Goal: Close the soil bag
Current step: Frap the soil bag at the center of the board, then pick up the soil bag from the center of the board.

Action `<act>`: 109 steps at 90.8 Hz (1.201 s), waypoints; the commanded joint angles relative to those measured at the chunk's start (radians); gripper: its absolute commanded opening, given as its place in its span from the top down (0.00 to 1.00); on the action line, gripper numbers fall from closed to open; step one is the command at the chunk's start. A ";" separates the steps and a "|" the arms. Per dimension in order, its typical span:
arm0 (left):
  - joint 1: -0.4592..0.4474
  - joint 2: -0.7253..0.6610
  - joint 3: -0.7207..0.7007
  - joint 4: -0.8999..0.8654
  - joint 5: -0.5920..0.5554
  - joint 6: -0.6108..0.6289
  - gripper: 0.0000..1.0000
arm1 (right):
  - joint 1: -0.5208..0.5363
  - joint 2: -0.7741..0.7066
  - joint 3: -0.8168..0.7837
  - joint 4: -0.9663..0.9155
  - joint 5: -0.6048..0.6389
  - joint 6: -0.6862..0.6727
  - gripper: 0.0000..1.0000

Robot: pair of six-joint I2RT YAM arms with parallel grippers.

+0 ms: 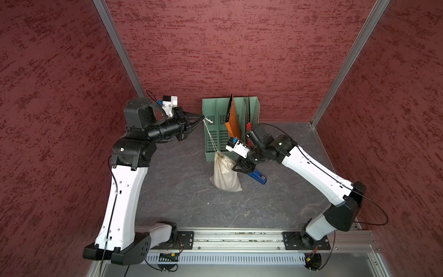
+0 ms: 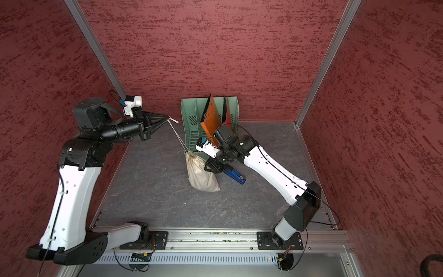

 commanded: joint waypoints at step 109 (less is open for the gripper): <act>0.036 -0.066 -0.050 0.080 0.040 0.000 1.00 | 0.083 0.130 0.131 0.260 0.061 0.096 0.32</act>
